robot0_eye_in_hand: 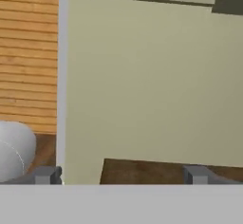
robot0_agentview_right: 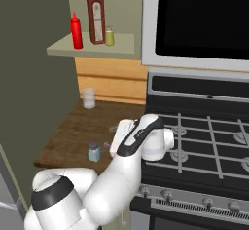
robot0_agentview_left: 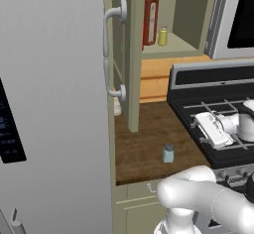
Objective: Put the shaker and condiment bottle from the counter next to their counterparts in the cabinet.
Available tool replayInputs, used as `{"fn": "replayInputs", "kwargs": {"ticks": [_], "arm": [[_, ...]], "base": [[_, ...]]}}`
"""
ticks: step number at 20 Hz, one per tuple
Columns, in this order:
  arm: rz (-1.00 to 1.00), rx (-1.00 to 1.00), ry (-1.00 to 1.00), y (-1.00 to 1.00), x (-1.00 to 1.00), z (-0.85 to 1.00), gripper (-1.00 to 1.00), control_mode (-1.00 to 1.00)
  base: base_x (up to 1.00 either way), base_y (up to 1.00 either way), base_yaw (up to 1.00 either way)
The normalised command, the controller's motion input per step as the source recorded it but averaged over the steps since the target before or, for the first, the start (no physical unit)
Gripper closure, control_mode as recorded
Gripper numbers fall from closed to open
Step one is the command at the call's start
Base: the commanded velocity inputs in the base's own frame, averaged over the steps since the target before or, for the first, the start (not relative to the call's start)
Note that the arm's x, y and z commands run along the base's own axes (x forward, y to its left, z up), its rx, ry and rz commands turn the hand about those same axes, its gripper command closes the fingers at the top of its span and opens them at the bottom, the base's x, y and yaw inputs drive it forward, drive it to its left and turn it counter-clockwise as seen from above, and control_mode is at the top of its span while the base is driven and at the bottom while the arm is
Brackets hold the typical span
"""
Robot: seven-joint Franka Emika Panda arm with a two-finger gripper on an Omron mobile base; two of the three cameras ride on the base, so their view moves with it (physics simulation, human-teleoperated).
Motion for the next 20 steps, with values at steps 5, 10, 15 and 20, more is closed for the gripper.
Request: {"fn": "replayInputs", "kwargs": {"ticks": [5, 10, 15, 20], "arm": [[0.2, -0.22, 0.0, 0.1, 0.25, -0.78, -1.0, -1.0], [0.03, -0.05, -0.05, 0.0, 0.07, -0.21, -1.0, -1.0], [0.0, -0.03, -0.11, 0.0, 0.0, -0.15, -1.0, -1.0], [-0.01, -0.05, -0.13, 0.0, 0.0, -0.23, -1.0, -1.0]], "base": [[0.0, 0.0, 0.0], [0.0, 0.0, 0.0], [0.0, 0.0, 0.0], [0.0, 0.0, 0.0]]}}
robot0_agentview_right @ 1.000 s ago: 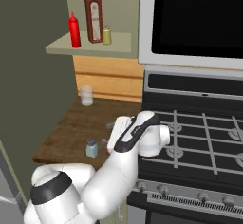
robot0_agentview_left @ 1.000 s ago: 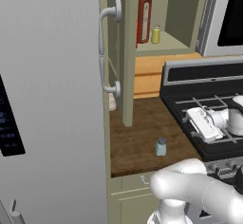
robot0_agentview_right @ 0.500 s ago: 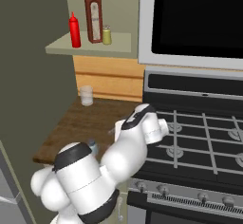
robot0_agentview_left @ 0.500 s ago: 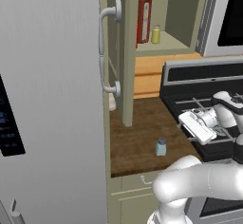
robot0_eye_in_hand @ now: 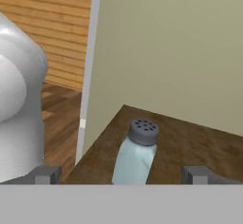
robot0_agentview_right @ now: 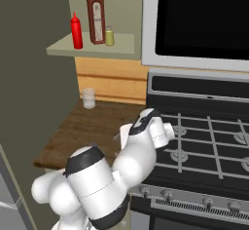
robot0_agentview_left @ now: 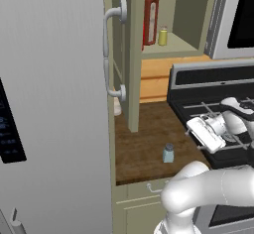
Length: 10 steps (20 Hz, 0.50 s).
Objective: Put the shaker and condiment bottle from the counter next to their counterparts in the cabinet.
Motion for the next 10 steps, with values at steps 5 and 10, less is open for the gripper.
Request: {"fn": "replayInputs", "kwargs": {"ticks": [5, 10], "arm": [[-0.06, -0.07, -0.11, 0.0, 0.01, -0.31, -1.0, -1.0], [-0.12, -0.04, -0.05, 0.0, 0.08, -0.24, -1.0, -1.0]], "base": [[0.0, 0.0, 0.0], [0.0, 0.0, 0.0]]}}
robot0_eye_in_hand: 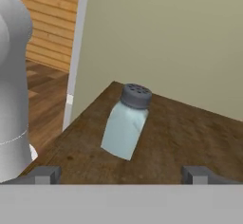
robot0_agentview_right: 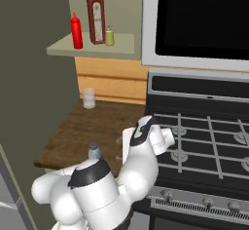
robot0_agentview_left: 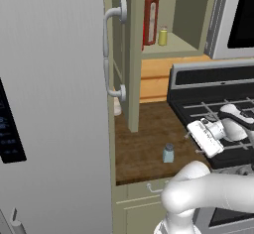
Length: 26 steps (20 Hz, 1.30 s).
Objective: Put the shaker and condiment bottle from the counter next to their counterparts in the cabinet.
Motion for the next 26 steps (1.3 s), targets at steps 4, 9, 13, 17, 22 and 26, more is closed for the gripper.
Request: {"fn": "replayInputs", "kwargs": {"ticks": [4, 9, 13, 17, 22, 26], "arm": [[-0.09, -0.01, -0.02, 0.01, 0.03, -0.05, -1.0, -1.0], [-0.03, 0.0, 0.0, 0.09, 0.01, 0.0, -1.0, -1.0], [0.0, 0.0, 0.0, 0.18, 0.02, 0.0, -1.0, -1.0], [0.0, 0.0, 0.0, 0.24, 0.02, -0.01, -1.0, -1.0], [-0.01, 0.0, 0.0, 0.25, 0.12, -0.16, -1.0, -1.0], [-0.01, -0.04, 0.0, 0.18, 0.15, -0.07, -1.0, -1.0]], "base": [[0.0, 0.0, 0.0], [0.0, 0.0, 0.0], [0.0, 0.0, 0.0], [0.0, 0.0, 0.0], [0.0, 0.0, 0.0], [0.0, 0.0, 0.0]]}}
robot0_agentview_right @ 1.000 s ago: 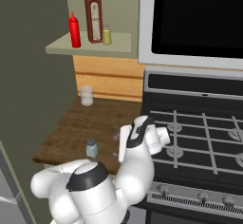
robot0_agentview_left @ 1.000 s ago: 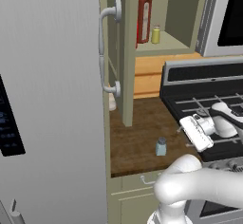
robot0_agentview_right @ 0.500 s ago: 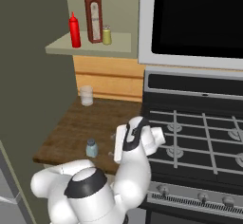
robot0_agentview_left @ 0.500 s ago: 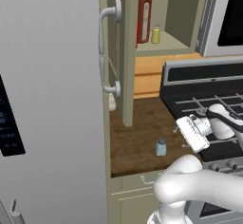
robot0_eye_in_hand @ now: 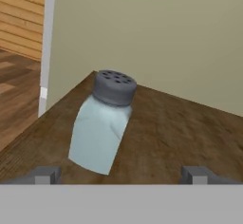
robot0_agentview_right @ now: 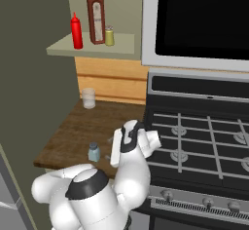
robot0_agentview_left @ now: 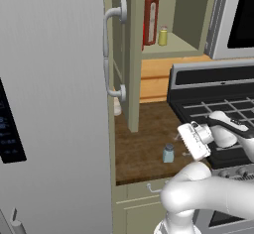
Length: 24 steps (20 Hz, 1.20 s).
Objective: Put the shaker and condiment bottle from the counter next to their counterparts in the cabinet.
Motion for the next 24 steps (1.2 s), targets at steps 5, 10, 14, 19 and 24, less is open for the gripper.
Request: {"fn": "replayInputs", "kwargs": {"ticks": [5, 10, 14, 19, 24], "arm": [[0.0, -0.01, 0.0, 0.13, 0.12, 0.0, -1.0, -1.0], [0.0, 0.01, 0.09, 0.15, 0.0, -0.02, -1.0, -1.0], [-0.01, 0.02, 0.12, 0.1, 0.0, -0.02, -1.0, -1.0], [-0.02, 0.05, 0.13, 0.03, -0.11, 0.0, -1.0, -1.0], [0.0, 0.06, 0.08, 0.0, -0.31, 0.0, -1.0, -1.0]], "base": [[0.0, 0.0, 0.0], [0.0, 0.0, 0.0], [0.0, 0.0, 0.0], [0.0, 0.0, 0.0], [0.0, 0.0, 0.0]]}}
